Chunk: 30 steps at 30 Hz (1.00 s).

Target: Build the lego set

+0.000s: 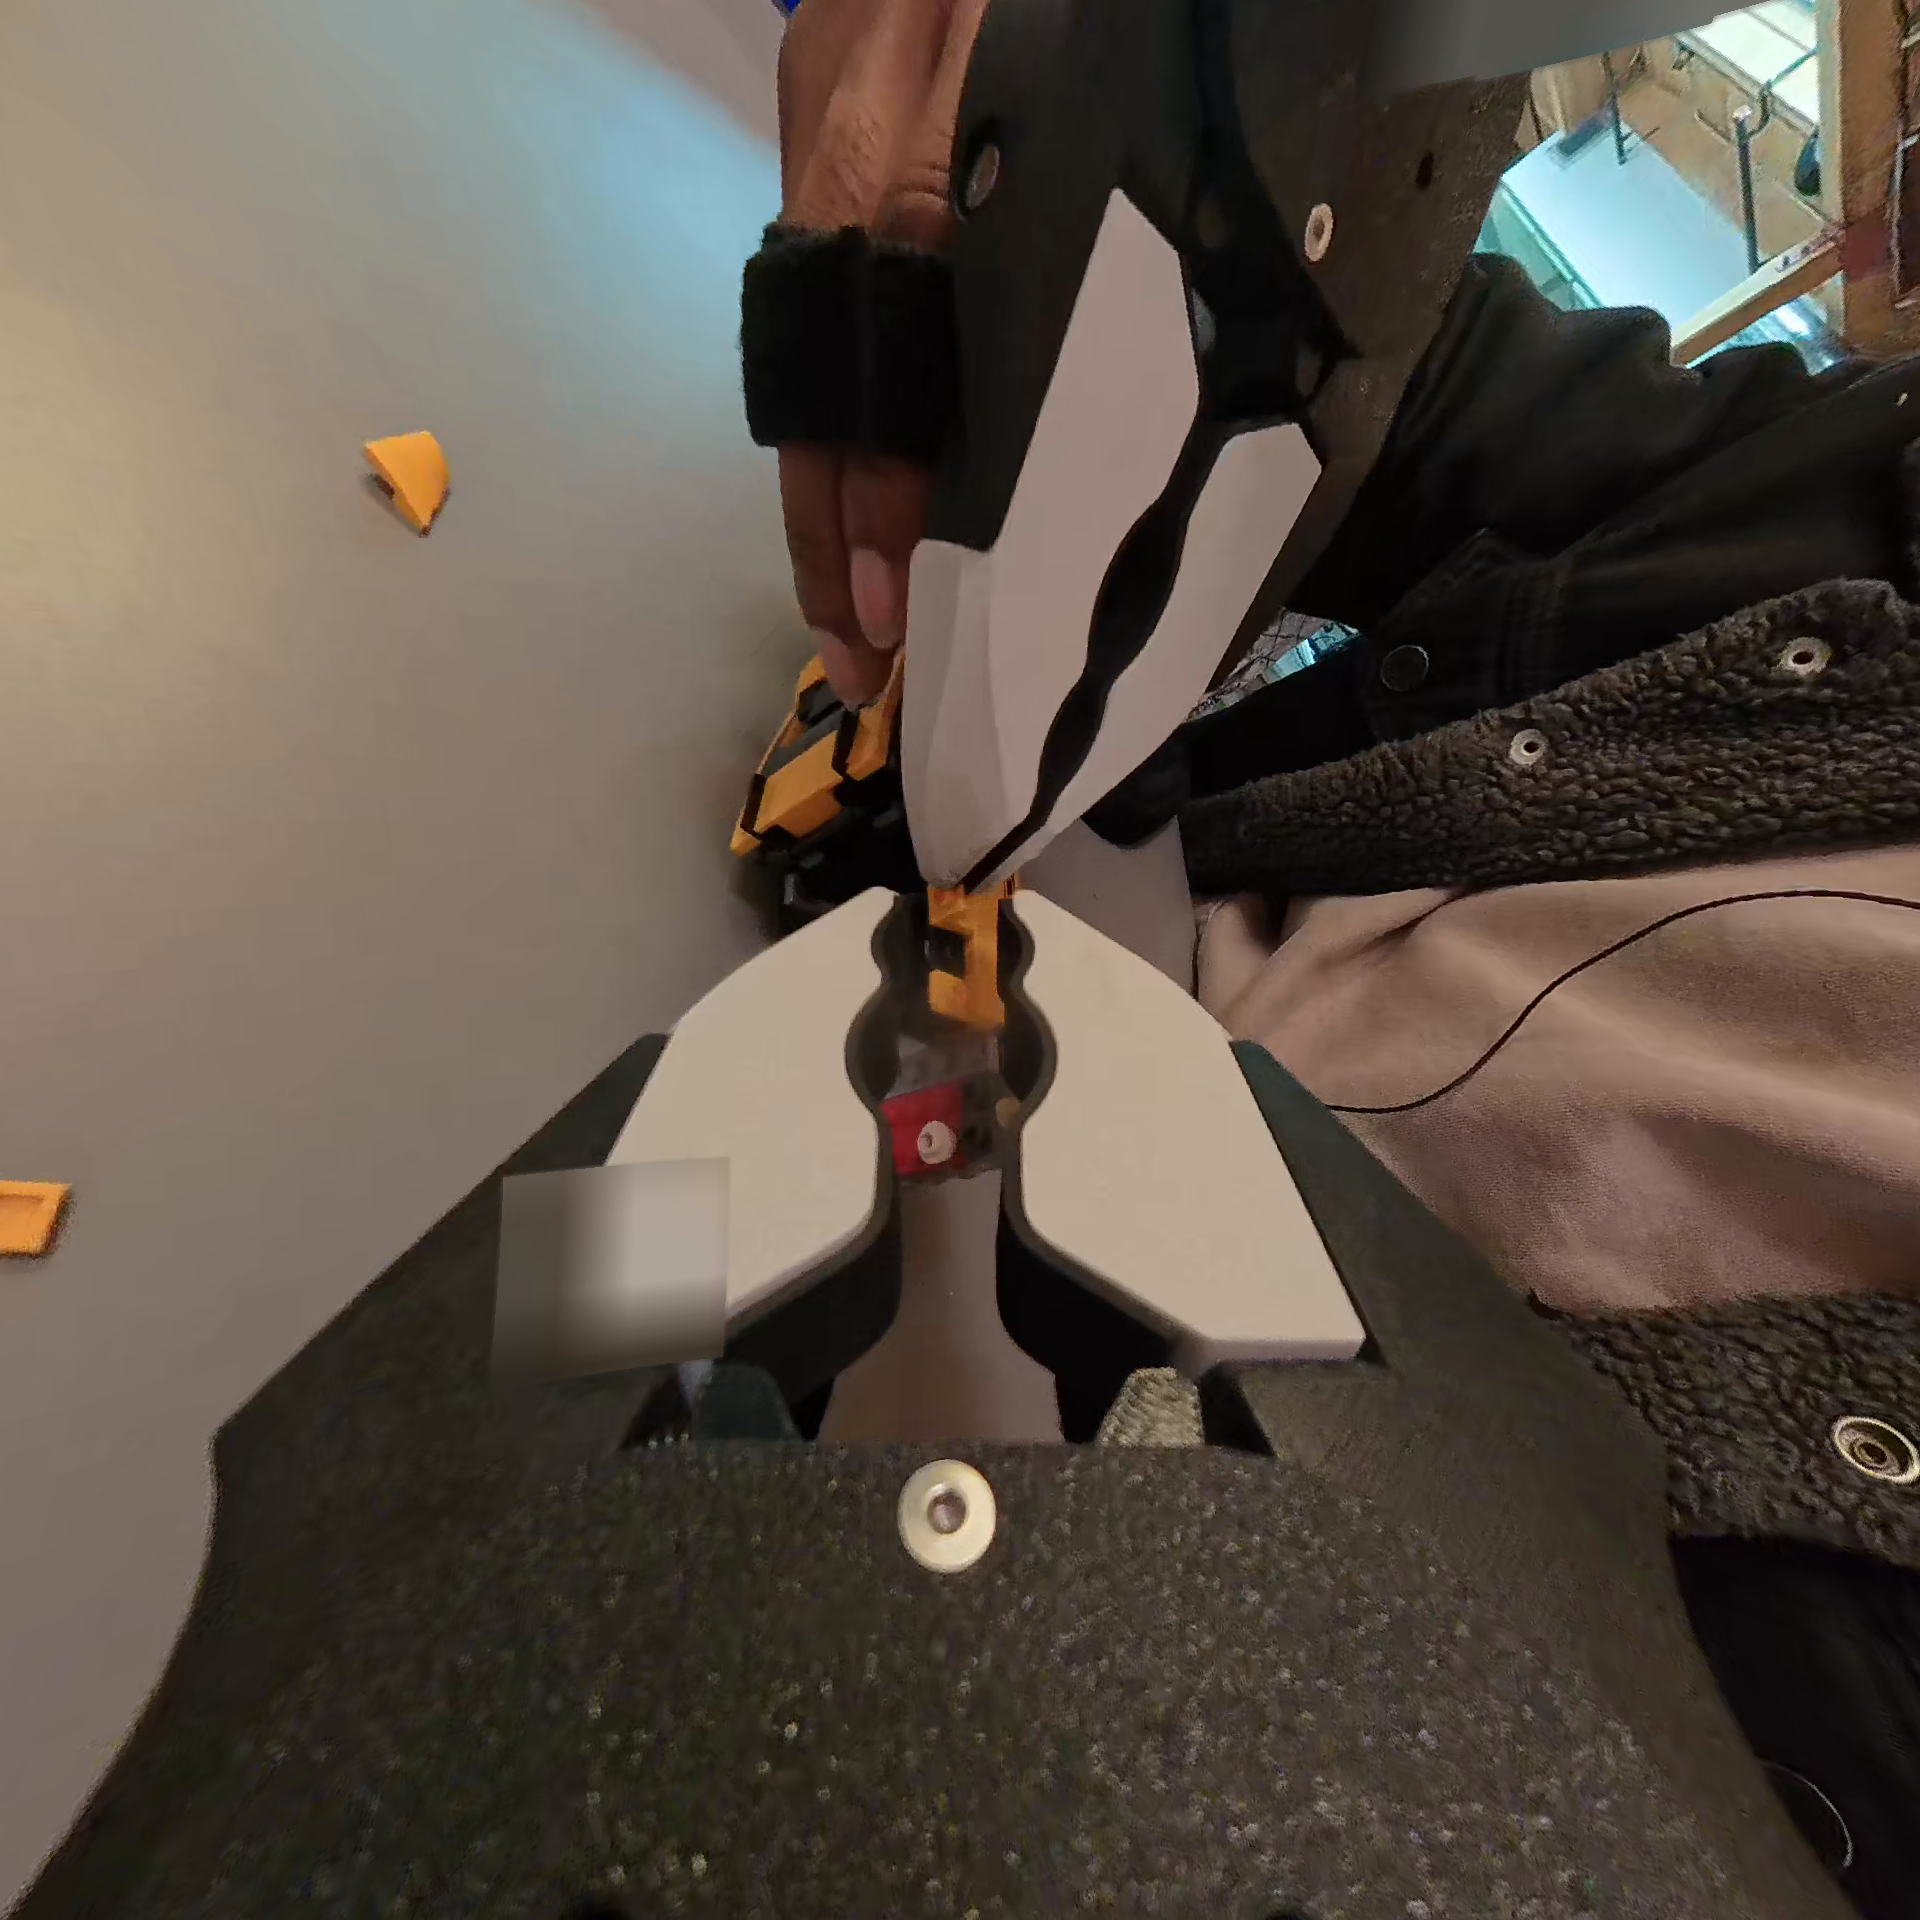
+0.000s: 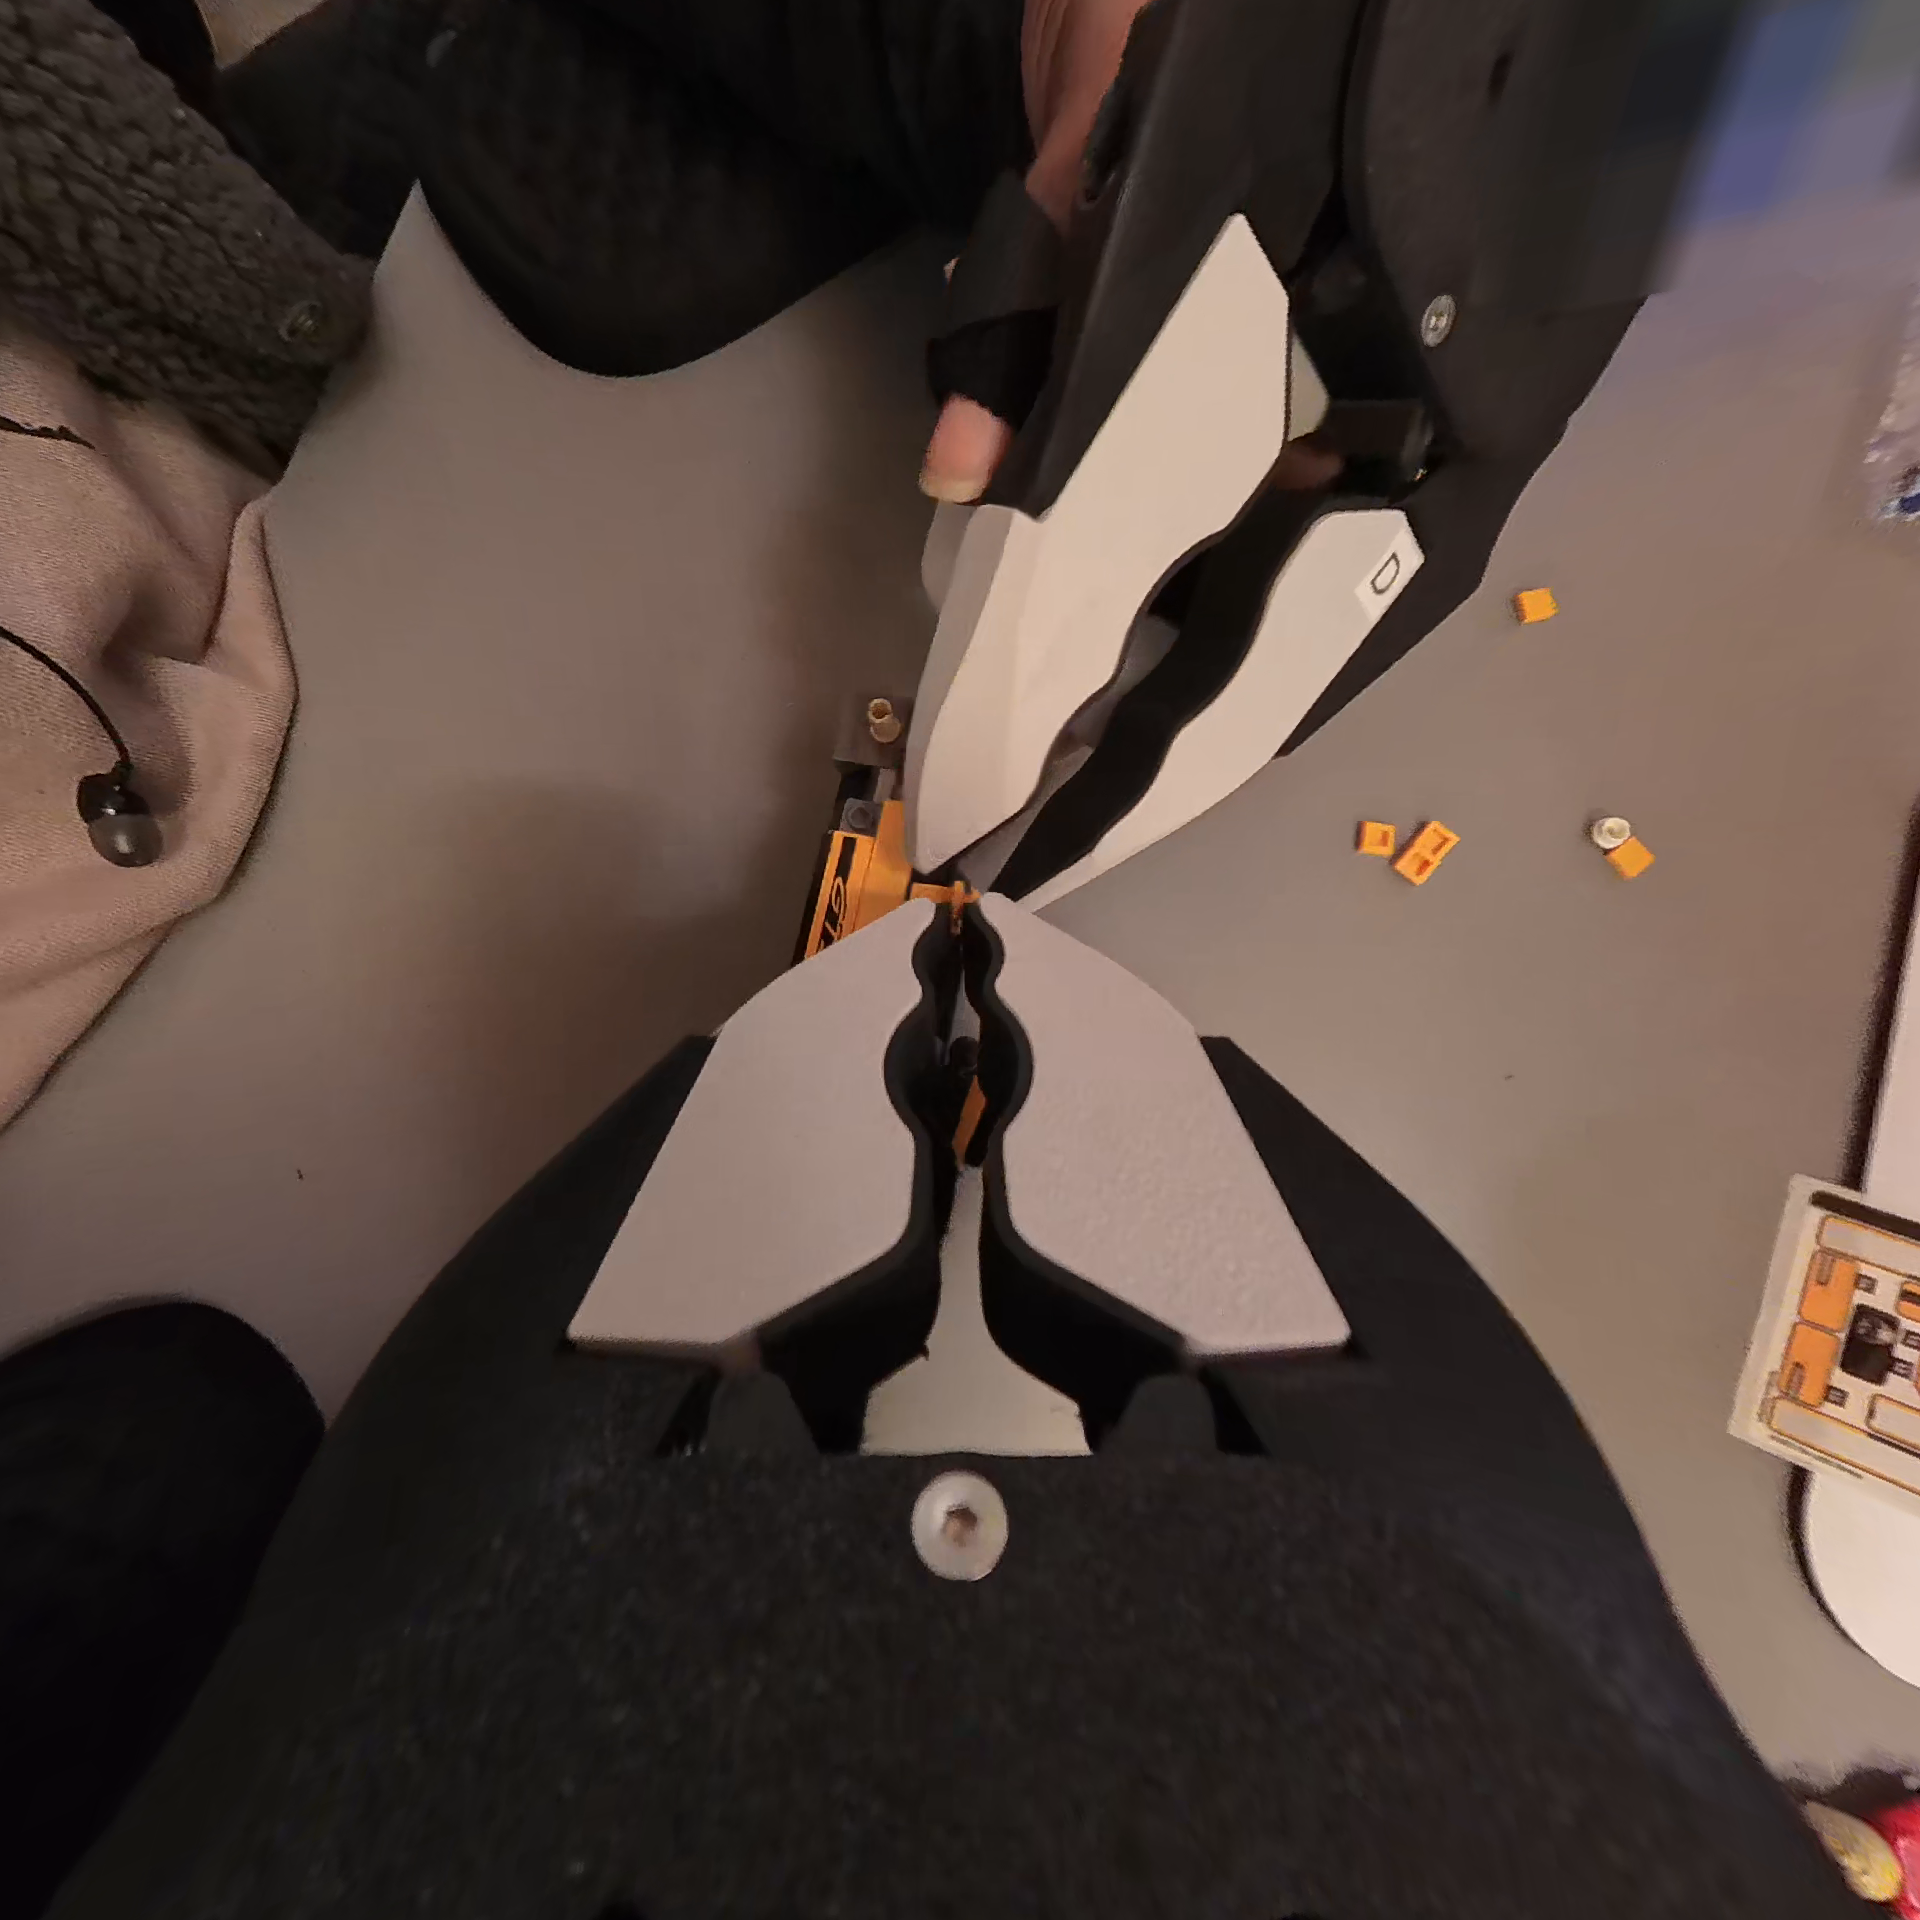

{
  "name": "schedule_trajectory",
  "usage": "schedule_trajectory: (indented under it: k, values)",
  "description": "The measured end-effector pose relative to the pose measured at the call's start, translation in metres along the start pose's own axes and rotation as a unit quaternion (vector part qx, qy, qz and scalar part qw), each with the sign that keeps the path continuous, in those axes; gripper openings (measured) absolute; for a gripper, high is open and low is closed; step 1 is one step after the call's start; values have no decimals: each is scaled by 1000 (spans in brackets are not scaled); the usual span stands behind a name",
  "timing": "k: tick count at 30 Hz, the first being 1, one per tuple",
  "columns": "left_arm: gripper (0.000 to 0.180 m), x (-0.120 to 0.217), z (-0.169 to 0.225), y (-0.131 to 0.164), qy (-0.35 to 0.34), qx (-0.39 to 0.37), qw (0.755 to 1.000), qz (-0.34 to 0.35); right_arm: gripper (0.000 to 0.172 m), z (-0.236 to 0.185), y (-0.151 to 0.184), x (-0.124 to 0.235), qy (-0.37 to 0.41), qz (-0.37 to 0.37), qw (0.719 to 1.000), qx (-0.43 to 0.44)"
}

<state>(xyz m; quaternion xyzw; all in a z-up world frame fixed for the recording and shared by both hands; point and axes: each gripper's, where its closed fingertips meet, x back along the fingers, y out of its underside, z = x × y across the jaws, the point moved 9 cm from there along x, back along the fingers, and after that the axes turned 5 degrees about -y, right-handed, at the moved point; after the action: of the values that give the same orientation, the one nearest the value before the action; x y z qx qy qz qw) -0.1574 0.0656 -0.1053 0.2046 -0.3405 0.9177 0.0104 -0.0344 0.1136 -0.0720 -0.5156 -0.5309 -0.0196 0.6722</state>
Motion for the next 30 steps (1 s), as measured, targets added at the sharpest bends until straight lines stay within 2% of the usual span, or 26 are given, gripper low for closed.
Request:
schedule_trajectory:
  k: [20,30]
  values:
    - [9,-11,-3,6,30,48,998,-13,2,-4,-2,0,9,-16,1000,8]
    - [9,-12,-1,6,17,47,999,-15,7,-6,1,6,22,-11,1000,5]
